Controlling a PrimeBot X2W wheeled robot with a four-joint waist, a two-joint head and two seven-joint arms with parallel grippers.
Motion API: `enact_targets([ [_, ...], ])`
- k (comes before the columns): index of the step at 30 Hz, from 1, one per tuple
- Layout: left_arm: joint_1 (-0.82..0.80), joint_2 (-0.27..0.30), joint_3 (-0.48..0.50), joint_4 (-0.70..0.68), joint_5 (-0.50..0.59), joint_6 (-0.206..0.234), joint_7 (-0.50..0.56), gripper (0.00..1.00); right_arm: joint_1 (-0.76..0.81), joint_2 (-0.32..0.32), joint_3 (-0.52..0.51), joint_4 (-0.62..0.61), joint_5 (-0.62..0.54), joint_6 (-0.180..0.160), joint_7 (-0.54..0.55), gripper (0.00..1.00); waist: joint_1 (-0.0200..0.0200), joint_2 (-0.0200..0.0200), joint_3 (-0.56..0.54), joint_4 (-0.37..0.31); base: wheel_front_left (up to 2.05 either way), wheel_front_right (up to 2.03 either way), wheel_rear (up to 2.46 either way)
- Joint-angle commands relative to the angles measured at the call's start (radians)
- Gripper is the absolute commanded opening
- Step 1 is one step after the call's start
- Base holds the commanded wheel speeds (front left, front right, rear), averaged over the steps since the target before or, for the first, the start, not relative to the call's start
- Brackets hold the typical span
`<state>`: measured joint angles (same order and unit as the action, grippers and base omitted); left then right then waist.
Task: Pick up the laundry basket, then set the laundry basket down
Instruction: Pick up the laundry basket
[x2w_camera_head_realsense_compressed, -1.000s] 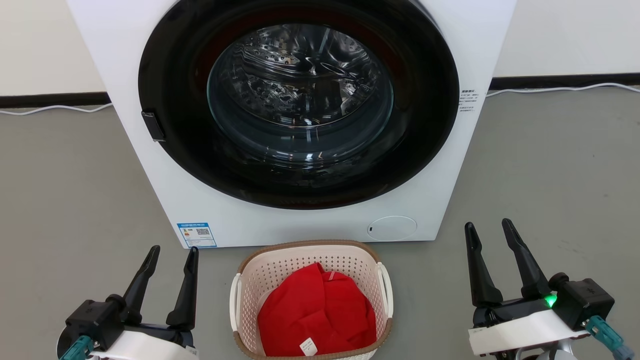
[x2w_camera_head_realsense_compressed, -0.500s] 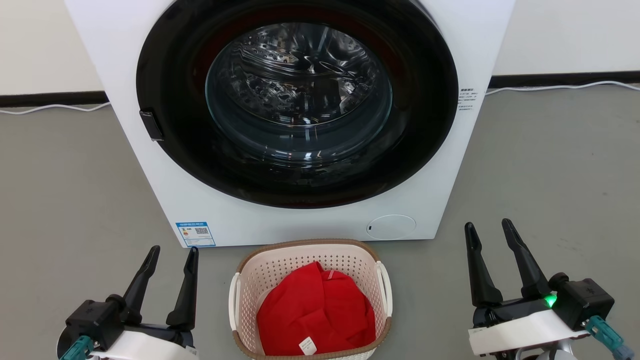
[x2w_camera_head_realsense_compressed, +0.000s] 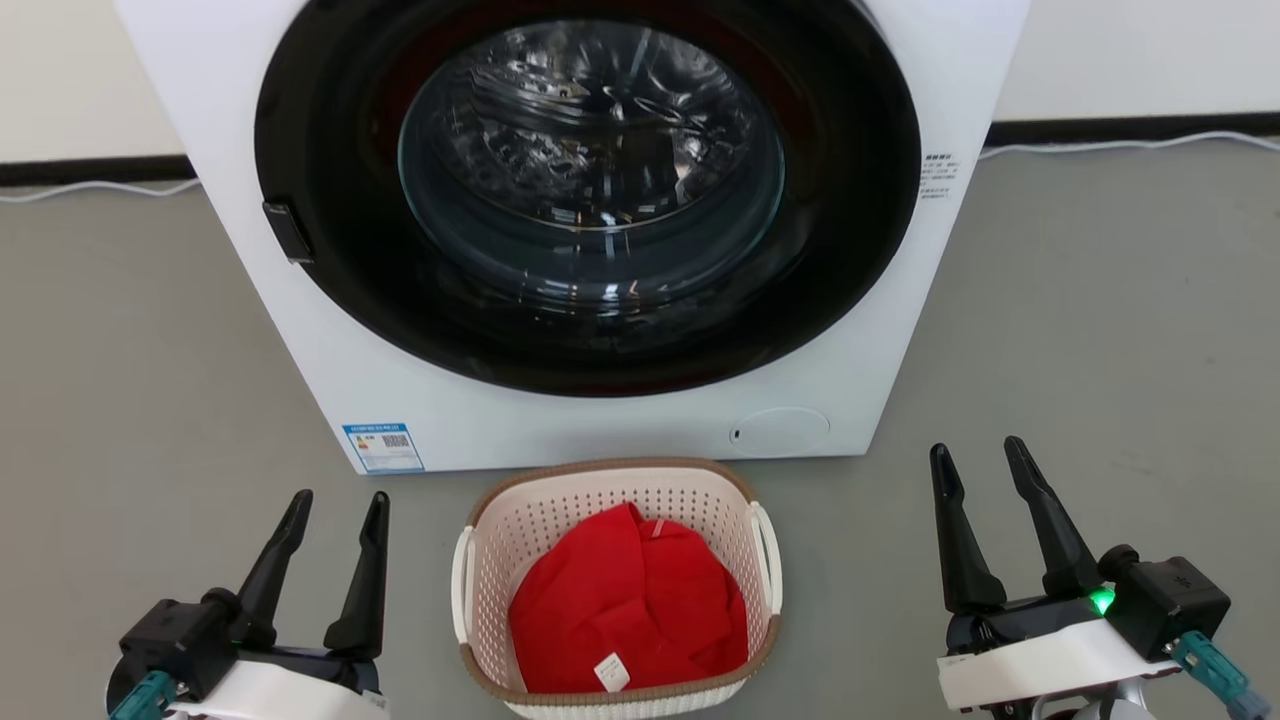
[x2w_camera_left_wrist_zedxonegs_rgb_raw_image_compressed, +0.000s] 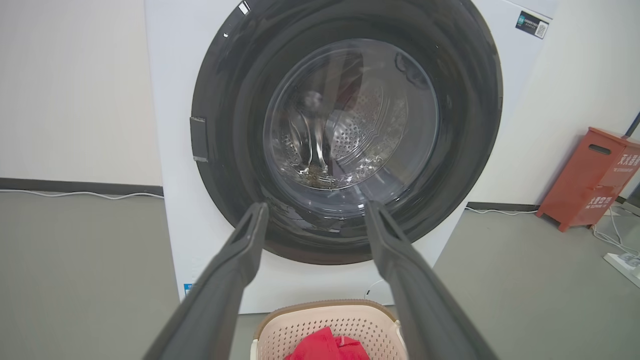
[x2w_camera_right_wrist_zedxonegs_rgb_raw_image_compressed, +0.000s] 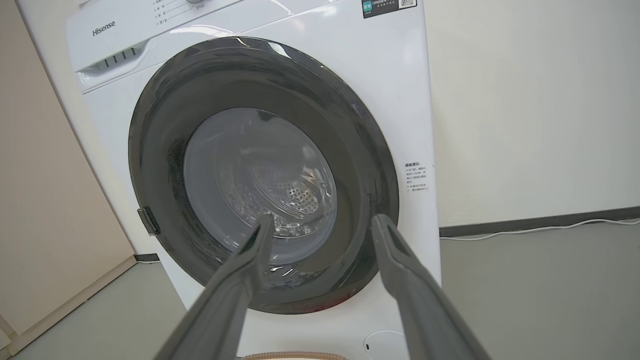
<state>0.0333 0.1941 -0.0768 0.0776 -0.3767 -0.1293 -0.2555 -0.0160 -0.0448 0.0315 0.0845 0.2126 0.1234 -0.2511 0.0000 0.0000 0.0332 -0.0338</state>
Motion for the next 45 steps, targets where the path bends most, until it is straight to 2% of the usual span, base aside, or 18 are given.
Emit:
enact_targets([
  [1,-0.032,0.025,0.033,-0.032,-0.015,-0.001,-0.006,1.0,-0.013,-0.005,0.021,-0.028,0.002,0.007,-0.011,1.0,0.0,0.0,0.02,-0.001,0.0,0.0,0.0],
  [9,-0.043,0.077,0.033,-0.051,-0.06,-0.001,-0.006,1.0,-0.02,-0.005,0.02,-0.048,0.002,0.007,-0.011,1.0,0.0,0.0,0.103,-0.006,0.0,0.0,0.0],
  [16,-0.072,0.157,0.023,-0.073,-0.121,-0.001,-0.006,1.0,-0.041,-0.005,0.025,-0.069,0.002,0.007,-0.011,1.0,0.0,0.0,0.212,-0.015,0.0,0.0,0.0],
  [25,-0.124,0.231,-0.005,-0.067,-0.189,-0.001,-0.006,1.0,-0.089,-0.005,0.029,-0.061,0.013,0.007,-0.011,1.0,0.0,0.0,0.326,-0.026,0.0,0.0,0.0],
  [31,-0.176,0.273,-0.04,-0.031,-0.232,-0.001,-0.006,1.0,-0.134,-0.005,0.028,-0.022,0.023,0.007,-0.011,1.0,0.0,0.0,0.402,-0.025,0.0,0.0,0.0],
  [32,-0.216,0.296,-0.061,0.006,-0.26,-0.001,-0.006,1.0,-0.167,-0.005,0.029,0.011,0.024,0.007,-0.011,1.0,0.0,0.0,0.451,-0.025,0.0,0.0,0.0],
  [45,-0.361,0.36,-0.167,0.101,-0.335,-0.001,-0.006,1.0,-0.294,-0.005,0.036,0.137,0.024,0.007,-0.011,1.0,0.0,0.0,0.607,-0.017,0.0,0.0,0.0],
])
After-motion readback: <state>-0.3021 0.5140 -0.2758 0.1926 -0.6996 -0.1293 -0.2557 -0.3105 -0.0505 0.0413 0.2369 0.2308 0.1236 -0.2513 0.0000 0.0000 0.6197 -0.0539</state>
